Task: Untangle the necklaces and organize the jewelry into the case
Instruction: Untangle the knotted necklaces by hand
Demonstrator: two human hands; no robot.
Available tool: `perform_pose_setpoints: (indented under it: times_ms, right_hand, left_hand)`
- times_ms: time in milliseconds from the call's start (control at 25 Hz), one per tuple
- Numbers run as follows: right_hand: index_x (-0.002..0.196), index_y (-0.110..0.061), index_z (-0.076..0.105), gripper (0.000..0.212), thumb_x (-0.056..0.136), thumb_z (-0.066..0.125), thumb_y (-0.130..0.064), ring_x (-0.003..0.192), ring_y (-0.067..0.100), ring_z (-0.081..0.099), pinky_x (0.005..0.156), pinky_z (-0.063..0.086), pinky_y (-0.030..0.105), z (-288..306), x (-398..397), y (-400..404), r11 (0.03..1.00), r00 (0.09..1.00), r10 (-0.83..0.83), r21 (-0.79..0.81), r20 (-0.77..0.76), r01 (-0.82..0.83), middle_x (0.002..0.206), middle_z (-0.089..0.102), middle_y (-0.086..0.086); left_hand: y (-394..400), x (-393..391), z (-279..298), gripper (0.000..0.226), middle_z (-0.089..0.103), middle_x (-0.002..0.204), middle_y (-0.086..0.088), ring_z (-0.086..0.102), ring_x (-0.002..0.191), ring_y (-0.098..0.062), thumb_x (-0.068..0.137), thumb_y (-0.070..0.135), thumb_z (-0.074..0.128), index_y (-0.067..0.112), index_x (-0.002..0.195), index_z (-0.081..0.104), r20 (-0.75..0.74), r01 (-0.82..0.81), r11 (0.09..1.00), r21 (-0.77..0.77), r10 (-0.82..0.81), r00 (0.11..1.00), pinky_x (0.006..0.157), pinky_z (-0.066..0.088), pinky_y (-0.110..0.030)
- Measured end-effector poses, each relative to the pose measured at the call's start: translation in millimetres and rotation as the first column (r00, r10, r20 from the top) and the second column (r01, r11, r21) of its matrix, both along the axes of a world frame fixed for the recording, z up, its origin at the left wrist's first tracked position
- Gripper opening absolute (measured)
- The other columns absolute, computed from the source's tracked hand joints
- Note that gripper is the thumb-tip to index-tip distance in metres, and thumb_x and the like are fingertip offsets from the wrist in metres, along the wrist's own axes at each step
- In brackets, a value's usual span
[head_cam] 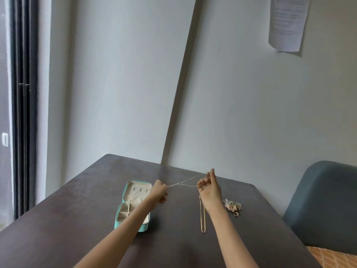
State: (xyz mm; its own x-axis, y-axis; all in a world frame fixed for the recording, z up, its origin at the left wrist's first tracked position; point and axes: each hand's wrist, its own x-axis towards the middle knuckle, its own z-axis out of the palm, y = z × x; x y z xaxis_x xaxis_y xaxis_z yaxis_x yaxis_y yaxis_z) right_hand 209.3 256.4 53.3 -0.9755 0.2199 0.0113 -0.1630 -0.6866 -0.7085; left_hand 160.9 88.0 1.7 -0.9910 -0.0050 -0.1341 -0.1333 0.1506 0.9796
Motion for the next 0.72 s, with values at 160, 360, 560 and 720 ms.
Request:
perform_pose_setpoints:
  times_ms: [160,360,560,720]
  right_hand:
    - [0.085,-0.010,0.062,0.021,0.092,0.056,-0.030,0.045,0.007,0.036,0.048,0.034,0.018,11.1,-3.3,-0.9,0.929,0.989,0.125,0.342,0.078,-0.144,0.049,0.041,-0.006]
    - [0.091,-0.006,0.064,0.023,0.093,0.055,-0.026,0.044,0.006,0.033,0.044,0.026,0.017,14.4,0.6,-14.3,0.775,0.974,0.200,0.591,0.109,-0.225,0.051,0.037,-0.004]
    - [0.090,-0.007,0.062,0.030,0.097,0.049,-0.033,0.041,0.006,0.031,0.040,0.024,0.017,16.1,2.8,-19.7,0.612,0.959,0.220,0.740,0.179,-0.279,0.049,0.040,-0.004]
    - [0.089,-0.010,0.049,0.025,0.099,0.042,-0.032,0.039,0.007,0.031,0.042,0.022,0.019,21.6,3.8,-17.1,0.592,0.983,0.086,0.786,0.159,-0.179,0.053,0.041,-0.001]
  left_hand:
    - [10.5,8.8,8.9,0.003,0.052,0.073,-0.003,0.042,0.052,-0.012,0.089,0.009,0.044,0.012,0.089,0.043,0.068,0.249,0.907,-0.341,-0.240,0.968,0.044,0.039,-0.021]
    - [16.7,15.8,35.5,0.019,0.057,0.093,-0.003,0.054,0.080,-0.012,0.095,0.019,0.043,0.012,0.111,0.051,-0.083,0.266,0.961,-0.082,-0.272,0.959,0.068,0.041,-0.028]
    - [11.6,17.8,44.9,0.057,0.058,0.080,0.000,0.056,0.076,-0.014,0.097,0.056,0.022,0.018,0.090,0.063,-0.153,0.525,0.838,0.148,-0.505,0.849,0.081,0.041,-0.034]
    - [8.2,20.8,48.8,0.047,0.034,0.062,0.001,0.032,0.054,-0.010,0.097,0.050,0.035,0.011,0.088,0.060,-0.169,0.511,0.859,0.024,-0.501,0.849,0.054,0.038,-0.020]
